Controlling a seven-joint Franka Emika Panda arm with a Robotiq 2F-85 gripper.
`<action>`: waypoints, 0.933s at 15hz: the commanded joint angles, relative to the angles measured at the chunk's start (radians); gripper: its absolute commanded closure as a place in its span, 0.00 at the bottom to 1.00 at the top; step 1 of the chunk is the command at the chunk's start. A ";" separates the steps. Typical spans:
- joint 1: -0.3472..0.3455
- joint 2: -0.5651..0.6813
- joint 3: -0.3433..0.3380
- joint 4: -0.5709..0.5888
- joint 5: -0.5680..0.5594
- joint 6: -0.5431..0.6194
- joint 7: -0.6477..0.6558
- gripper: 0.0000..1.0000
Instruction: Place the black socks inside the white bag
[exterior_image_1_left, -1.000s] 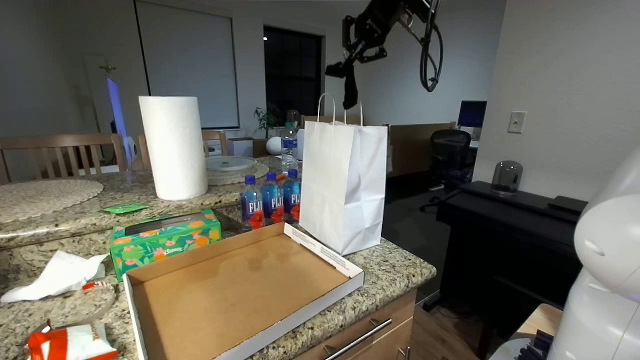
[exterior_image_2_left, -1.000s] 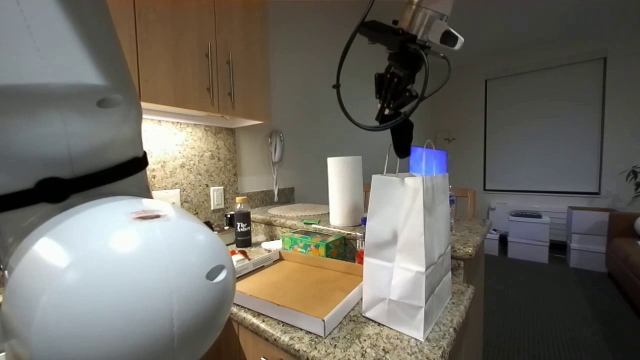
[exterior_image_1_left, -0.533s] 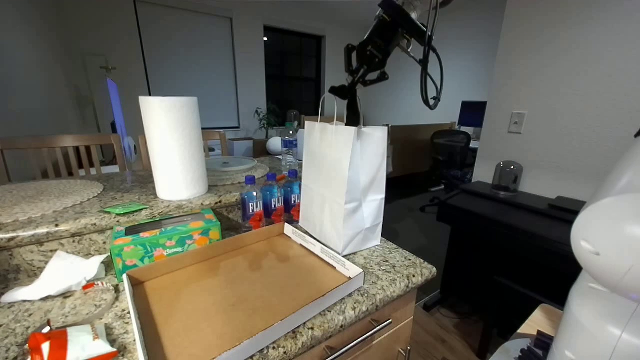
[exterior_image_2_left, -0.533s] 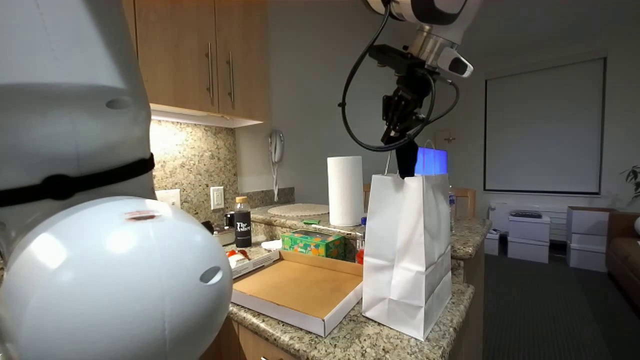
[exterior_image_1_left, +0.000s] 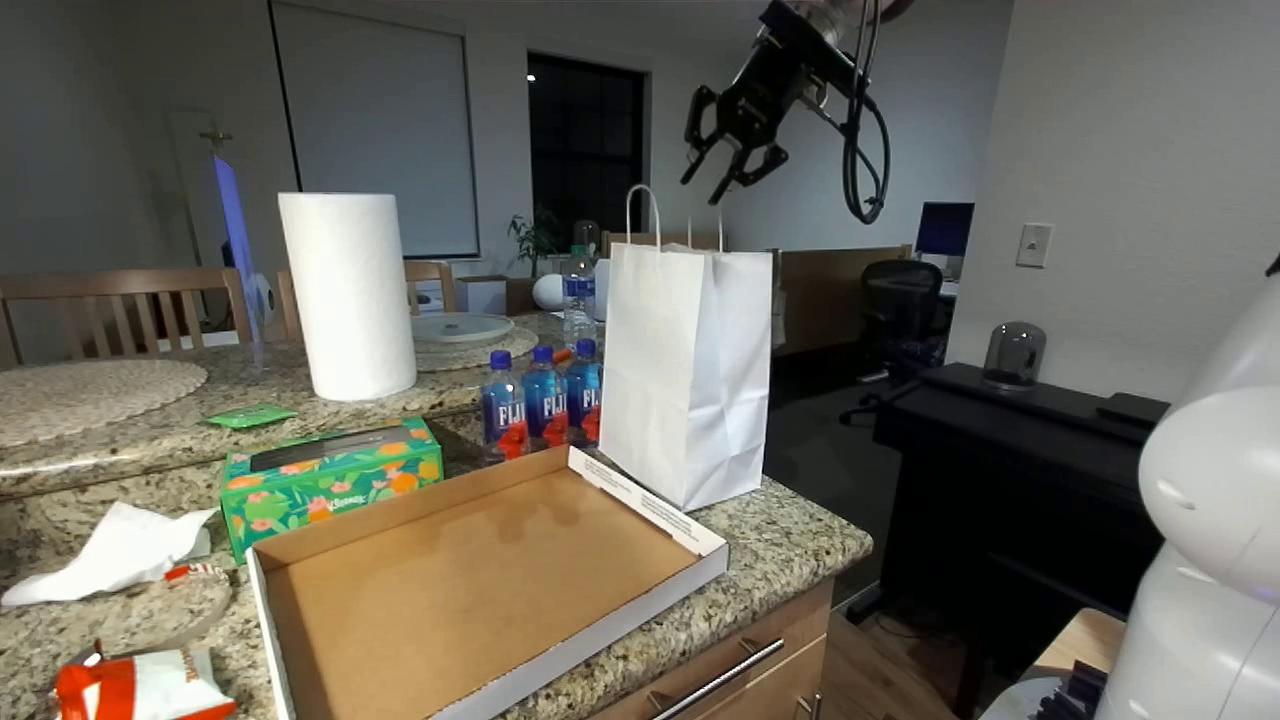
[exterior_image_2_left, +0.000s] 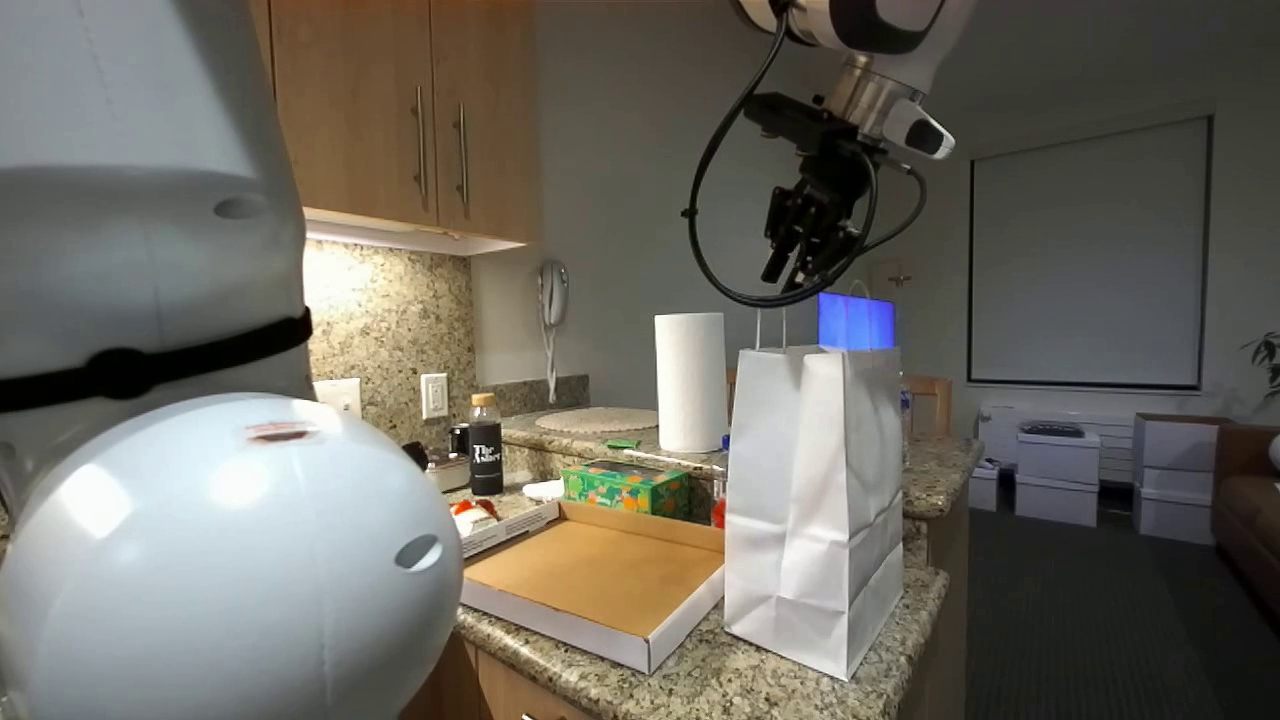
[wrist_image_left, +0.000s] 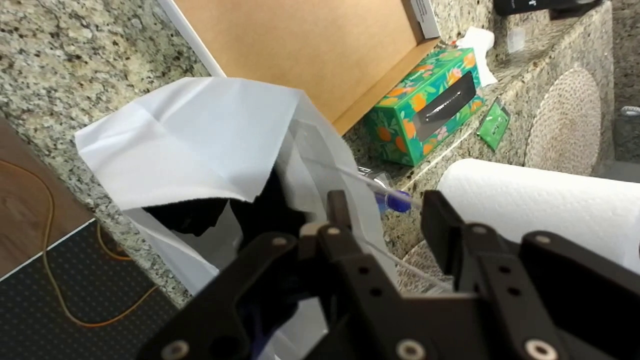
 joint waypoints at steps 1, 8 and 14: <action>-0.011 -0.013 0.010 -0.014 0.023 0.006 0.010 0.27; -0.002 -0.077 0.034 -0.022 -0.027 -0.021 0.005 0.00; 0.050 -0.179 0.124 -0.031 -0.137 -0.119 -0.023 0.00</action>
